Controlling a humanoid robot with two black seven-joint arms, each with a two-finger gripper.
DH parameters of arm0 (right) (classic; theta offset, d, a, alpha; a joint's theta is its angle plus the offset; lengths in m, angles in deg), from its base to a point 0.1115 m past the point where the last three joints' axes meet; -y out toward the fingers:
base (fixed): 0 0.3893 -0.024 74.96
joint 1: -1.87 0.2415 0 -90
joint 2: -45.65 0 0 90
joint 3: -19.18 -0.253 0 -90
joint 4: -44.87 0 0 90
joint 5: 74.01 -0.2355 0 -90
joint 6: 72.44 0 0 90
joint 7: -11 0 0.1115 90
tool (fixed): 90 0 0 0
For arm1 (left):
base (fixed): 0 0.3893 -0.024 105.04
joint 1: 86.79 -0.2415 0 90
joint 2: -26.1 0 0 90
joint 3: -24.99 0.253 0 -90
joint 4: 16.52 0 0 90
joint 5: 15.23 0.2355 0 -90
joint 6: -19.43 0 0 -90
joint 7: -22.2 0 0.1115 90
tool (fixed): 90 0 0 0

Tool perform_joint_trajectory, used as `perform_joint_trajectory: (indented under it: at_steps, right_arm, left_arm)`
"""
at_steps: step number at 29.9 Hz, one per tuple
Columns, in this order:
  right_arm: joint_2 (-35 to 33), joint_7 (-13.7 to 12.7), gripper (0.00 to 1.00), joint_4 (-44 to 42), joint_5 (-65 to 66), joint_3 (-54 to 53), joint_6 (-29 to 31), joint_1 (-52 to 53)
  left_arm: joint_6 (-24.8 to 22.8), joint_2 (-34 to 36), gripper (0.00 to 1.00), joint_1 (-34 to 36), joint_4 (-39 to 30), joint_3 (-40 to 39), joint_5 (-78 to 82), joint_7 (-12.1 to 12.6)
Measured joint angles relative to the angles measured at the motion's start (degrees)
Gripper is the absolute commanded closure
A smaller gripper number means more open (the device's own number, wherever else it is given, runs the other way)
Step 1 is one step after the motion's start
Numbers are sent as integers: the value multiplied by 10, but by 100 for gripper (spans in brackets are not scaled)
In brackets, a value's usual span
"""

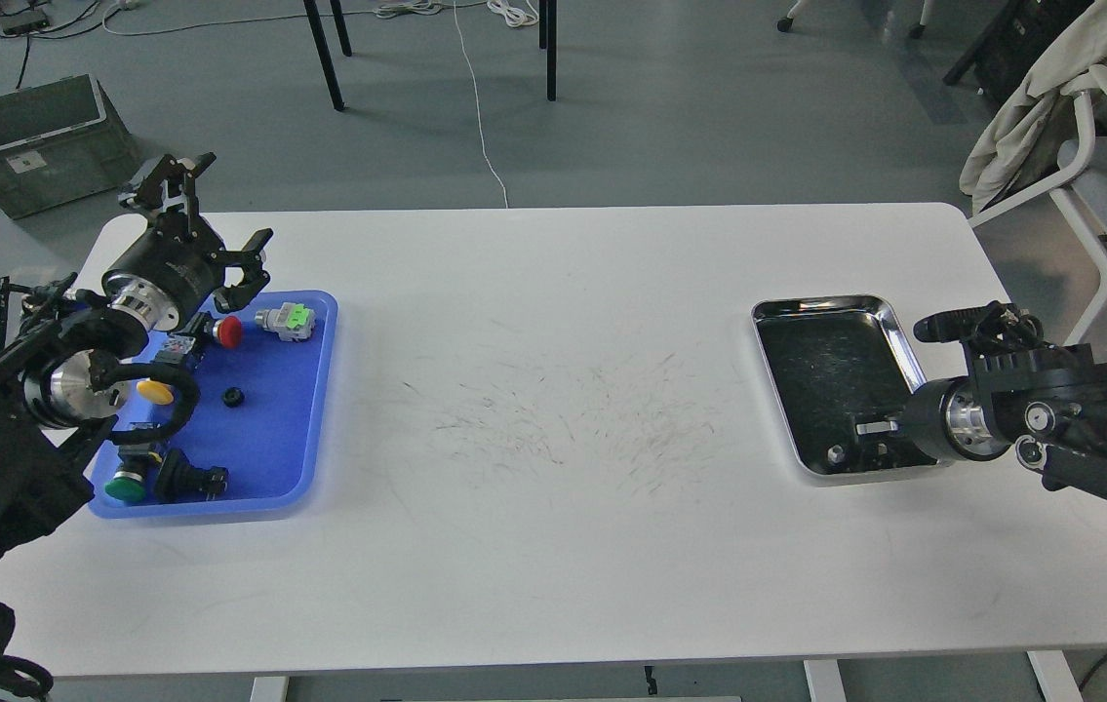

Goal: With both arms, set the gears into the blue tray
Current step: 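Grasp a second black gear in the metal tray with the right gripper, then carry the second gear to table center and release it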

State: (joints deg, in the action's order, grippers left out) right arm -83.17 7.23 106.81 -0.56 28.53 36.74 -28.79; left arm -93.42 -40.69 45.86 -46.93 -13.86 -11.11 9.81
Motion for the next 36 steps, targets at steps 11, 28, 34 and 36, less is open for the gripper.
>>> perform_joint_trajectory:
  at_steps: [11, 28, 34, 36]
  right_arm:
    - [-18, 5, 98, 51, -73, -15, -15, 147]
    - [315, 148, 99, -17, -111, 25, -223, 101]
    - [386, 151, 99, -114, -78, 67, -292, 39]
    - [387, 149, 99, -147, -64, 78, -312, 18]
  left_arm:
    - [2, -2, 2, 4, 0, 0, 0, 0]
    - [5, -2, 2, 8, 0, 0, 1, 1]
    - [5, -7, 2, 8, 0, 0, 1, 1]
    - [5, -8, 2, 8, 0, 0, 1, 1]
